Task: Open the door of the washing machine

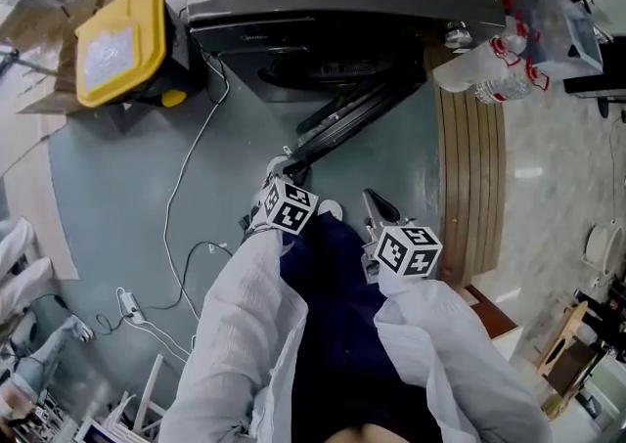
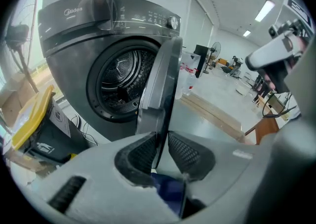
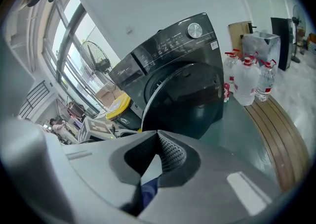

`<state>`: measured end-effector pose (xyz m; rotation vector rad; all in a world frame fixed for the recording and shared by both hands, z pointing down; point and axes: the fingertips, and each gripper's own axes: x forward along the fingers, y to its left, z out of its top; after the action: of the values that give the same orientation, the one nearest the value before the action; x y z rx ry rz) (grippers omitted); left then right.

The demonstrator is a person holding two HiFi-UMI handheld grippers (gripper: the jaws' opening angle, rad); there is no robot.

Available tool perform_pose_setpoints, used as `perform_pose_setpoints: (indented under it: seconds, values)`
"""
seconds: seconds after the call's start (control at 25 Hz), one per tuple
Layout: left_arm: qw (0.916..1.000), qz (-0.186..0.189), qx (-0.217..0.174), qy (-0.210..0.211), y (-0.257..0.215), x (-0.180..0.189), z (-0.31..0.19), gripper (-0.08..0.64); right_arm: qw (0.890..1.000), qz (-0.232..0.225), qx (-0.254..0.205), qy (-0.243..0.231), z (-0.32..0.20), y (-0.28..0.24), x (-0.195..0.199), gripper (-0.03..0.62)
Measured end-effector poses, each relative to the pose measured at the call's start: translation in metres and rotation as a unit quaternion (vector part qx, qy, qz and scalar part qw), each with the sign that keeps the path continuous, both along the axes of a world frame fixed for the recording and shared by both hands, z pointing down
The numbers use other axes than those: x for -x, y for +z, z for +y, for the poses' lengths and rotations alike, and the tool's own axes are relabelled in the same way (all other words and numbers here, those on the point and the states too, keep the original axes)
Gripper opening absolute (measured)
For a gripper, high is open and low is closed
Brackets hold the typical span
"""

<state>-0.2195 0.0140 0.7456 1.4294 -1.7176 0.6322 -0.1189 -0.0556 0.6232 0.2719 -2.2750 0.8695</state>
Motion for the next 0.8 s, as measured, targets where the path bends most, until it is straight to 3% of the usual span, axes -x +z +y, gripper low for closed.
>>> perform_pose_setpoints:
  seconds: [0.44,0.8]
  values:
    - [0.9974,0.048,-0.009,0.054,0.002,-0.093,-0.014,0.083,0.999,0.006,0.007,0.046,-0.019,0.014,-0.069,0.009]
    - [0.9938,0.103,-0.016,0.039,0.003,-0.160,-0.040,0.101,0.995,0.013,0.009,0.096,-0.047,0.021,-0.122,0.009]
